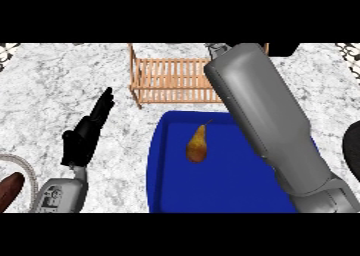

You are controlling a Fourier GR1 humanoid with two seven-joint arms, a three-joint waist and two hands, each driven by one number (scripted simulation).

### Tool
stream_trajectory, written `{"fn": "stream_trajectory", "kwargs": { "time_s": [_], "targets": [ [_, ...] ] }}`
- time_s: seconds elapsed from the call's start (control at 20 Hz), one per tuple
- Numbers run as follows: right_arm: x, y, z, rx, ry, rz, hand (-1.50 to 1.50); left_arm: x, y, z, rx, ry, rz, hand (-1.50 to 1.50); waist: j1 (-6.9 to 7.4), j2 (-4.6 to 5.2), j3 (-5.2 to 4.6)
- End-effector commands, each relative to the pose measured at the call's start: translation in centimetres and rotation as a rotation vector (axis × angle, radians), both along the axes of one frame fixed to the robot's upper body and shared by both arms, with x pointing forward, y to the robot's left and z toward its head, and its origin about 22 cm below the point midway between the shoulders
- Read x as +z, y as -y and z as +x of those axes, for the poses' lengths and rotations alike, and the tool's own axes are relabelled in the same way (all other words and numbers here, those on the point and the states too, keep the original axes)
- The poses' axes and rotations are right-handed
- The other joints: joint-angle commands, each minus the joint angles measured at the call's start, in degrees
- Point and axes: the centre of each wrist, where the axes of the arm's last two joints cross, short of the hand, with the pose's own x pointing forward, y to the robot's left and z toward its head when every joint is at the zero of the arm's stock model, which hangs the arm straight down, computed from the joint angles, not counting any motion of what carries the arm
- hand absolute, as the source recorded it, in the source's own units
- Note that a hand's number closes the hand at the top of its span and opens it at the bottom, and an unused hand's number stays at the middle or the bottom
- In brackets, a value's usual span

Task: Pick the tomato from the tray and place it in the tiered shelf

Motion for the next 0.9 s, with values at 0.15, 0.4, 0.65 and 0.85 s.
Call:
{"fn": "stream_trajectory", "kwargs": {
  "time_s": [0.15,0.4,0.65,0.85],
  "targets": [
    [1.5,1.8,-1.8,0.040,0.070,0.227,-1.50,0.2,-1.0,0.4,0.027,-0.016,0.012,0.00,-0.59,-0.02,0.03],
    [2.0,-0.4,-2.4,0.116,0.029,0.270,-1.50,0.2,2.8,0.0,-0.032,0.000,-0.001,0.00,0.71,0.14,-0.01],
    [6.0,0.7,-3.3,0.128,0.164,0.353,-1.50,0.0,0.8,0.4,-0.005,-0.006,0.005,0.00,0.14,0.06,-0.02],
    [9.0,2.1,-5.6,0.131,0.352,0.494,-1.50,-1.1,1.2,-0.7,0.007,-0.013,-0.004,0.00,-0.25,-0.32,0.01]
  ]
}}
